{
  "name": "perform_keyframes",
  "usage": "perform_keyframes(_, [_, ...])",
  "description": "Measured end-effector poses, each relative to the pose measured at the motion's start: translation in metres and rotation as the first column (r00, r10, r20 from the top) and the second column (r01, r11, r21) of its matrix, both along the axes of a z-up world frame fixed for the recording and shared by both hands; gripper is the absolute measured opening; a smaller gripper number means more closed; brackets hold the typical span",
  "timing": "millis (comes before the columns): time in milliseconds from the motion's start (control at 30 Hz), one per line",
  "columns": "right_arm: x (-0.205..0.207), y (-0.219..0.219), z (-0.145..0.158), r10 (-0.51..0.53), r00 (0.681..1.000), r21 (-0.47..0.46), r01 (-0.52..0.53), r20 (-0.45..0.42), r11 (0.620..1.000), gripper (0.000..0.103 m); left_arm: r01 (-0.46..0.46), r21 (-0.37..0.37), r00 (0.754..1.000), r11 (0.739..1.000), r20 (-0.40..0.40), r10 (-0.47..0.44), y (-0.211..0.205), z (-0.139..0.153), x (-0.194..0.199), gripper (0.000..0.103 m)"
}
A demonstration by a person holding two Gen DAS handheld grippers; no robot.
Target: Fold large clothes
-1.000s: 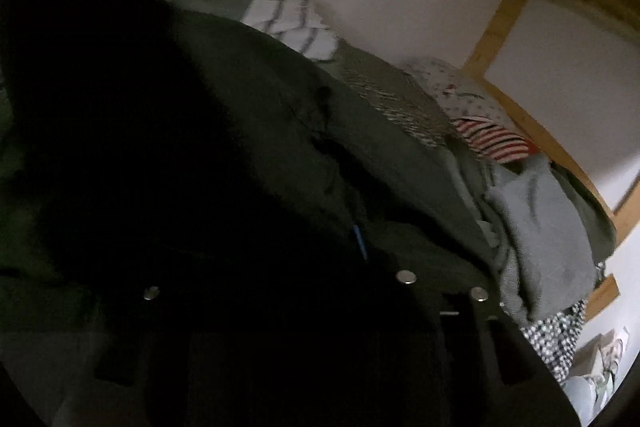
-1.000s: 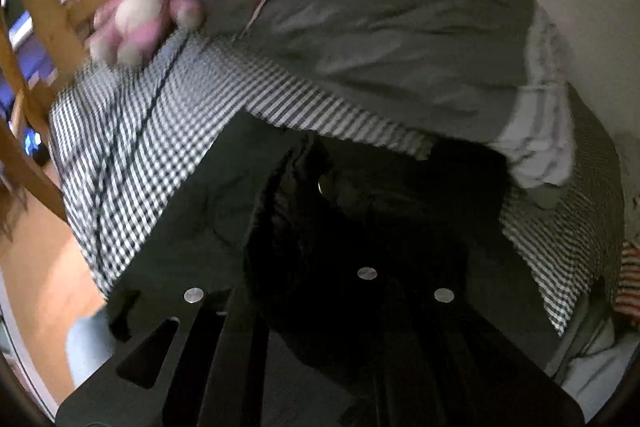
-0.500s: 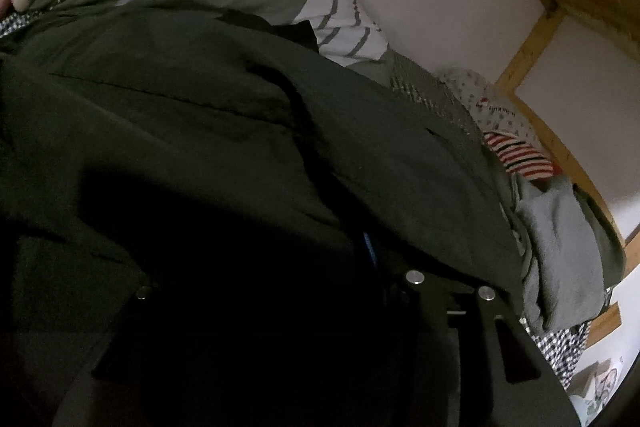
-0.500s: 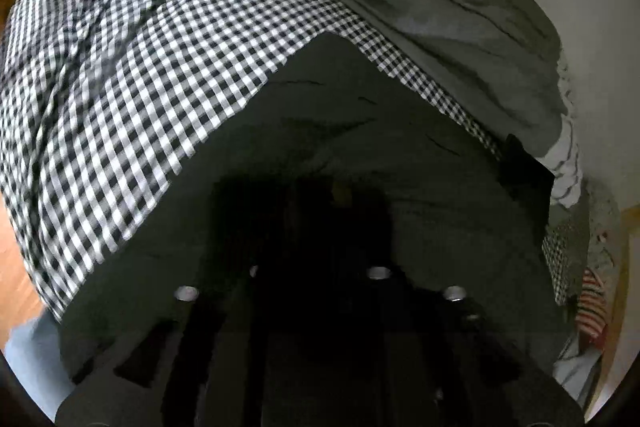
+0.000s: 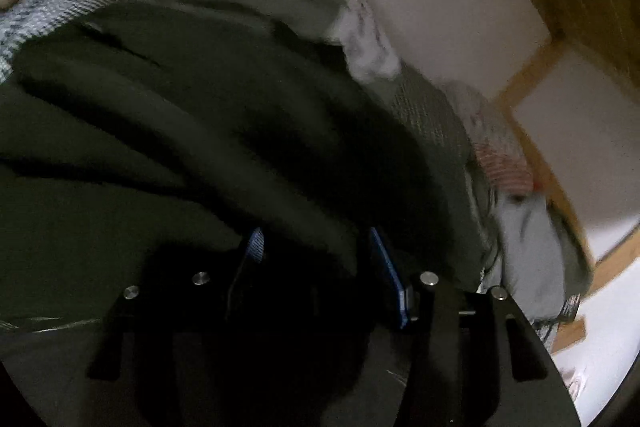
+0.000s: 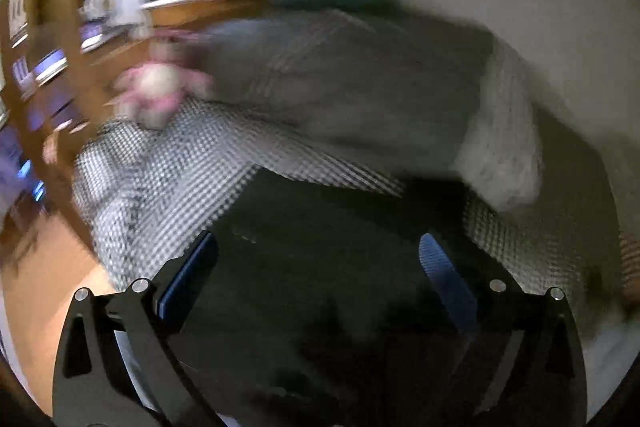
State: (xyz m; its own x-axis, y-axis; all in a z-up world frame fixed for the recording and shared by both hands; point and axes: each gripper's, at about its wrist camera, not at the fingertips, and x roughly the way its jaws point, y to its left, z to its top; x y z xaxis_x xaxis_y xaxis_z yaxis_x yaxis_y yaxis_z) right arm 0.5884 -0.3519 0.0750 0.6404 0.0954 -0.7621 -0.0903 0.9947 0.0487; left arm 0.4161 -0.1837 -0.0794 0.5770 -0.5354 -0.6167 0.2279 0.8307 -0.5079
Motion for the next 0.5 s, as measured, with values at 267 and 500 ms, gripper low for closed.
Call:
perform_keyframes(267, [-0.039, -0.128, -0.143, -0.23, 0.955, -0.037, 0.227, -0.185, 0.973, 0.099, -0.124, 0.339, 0.967, 0.932, 0.254, 0.037, -0.009, 0.054, 0.072, 0.097])
perform_keyframes(500, [-0.077, -0.126, -0.181, -0.202, 0.971, -0.187, 0.176, -0.128, 0.966, 0.099, -0.015, 0.47, 1.0, 0.882, 0.013, 0.01, 0.021, -0.018, 0.15, 0.097])
